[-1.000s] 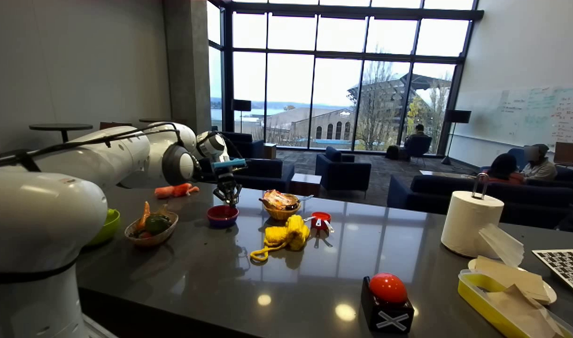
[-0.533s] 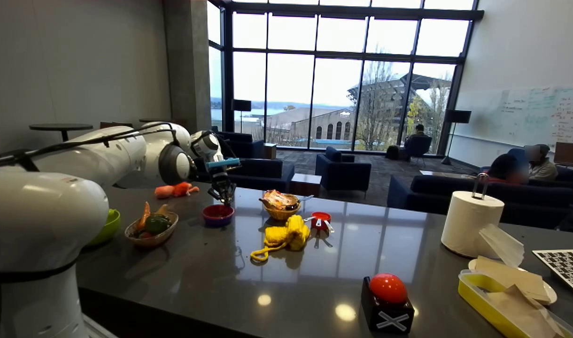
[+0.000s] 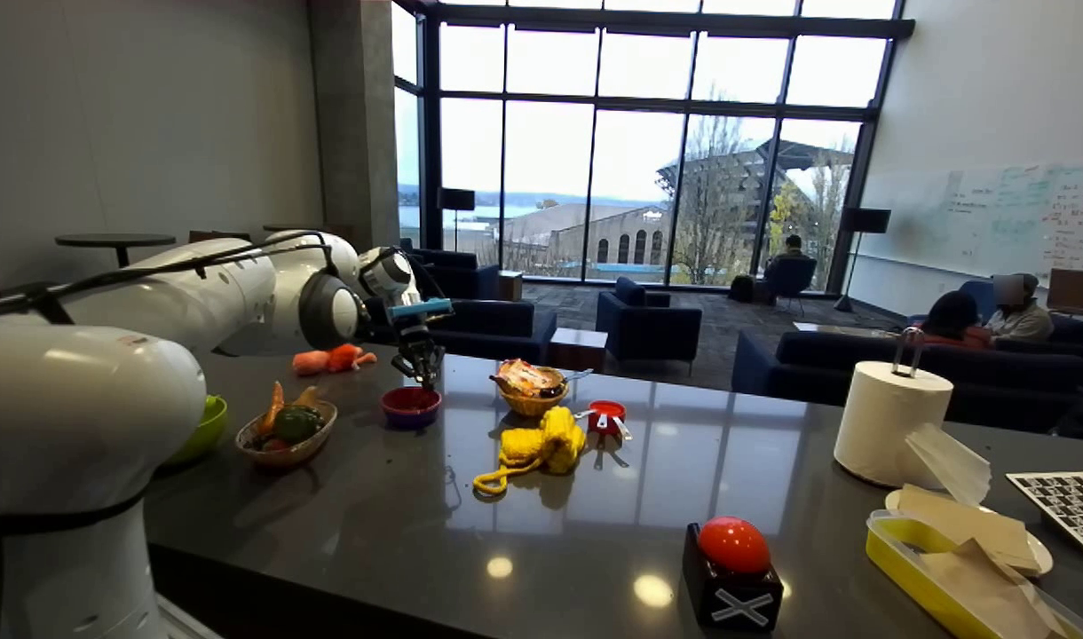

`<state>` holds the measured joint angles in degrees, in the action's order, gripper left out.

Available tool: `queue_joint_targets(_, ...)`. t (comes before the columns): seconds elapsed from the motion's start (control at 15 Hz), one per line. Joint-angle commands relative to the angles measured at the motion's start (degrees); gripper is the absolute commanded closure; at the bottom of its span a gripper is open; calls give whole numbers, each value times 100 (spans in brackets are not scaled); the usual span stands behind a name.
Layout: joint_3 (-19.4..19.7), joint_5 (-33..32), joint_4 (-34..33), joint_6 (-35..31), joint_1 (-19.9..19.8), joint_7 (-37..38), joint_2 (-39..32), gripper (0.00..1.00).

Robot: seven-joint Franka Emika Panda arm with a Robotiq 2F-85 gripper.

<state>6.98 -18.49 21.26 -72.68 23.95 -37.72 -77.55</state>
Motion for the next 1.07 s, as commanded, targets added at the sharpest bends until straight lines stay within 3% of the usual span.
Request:
queue_joint_targets(0.0, -42, 7, 130, 177, -18, 165, 205, 98)
queue_joint_targets(0.13, -4, 56, -112, 435, -69, 253, 111, 98)
queue_joint_targets(0.2, -45, 43, 206, 425, -79, 377, 320, 98)
queue_joint_targets(0.47, -82, 100, 209, 754, -187, 735, 415, 98)
queue_joint_targets(1.0, -294, 316, 147, 734, -350, 1148, 558, 98)
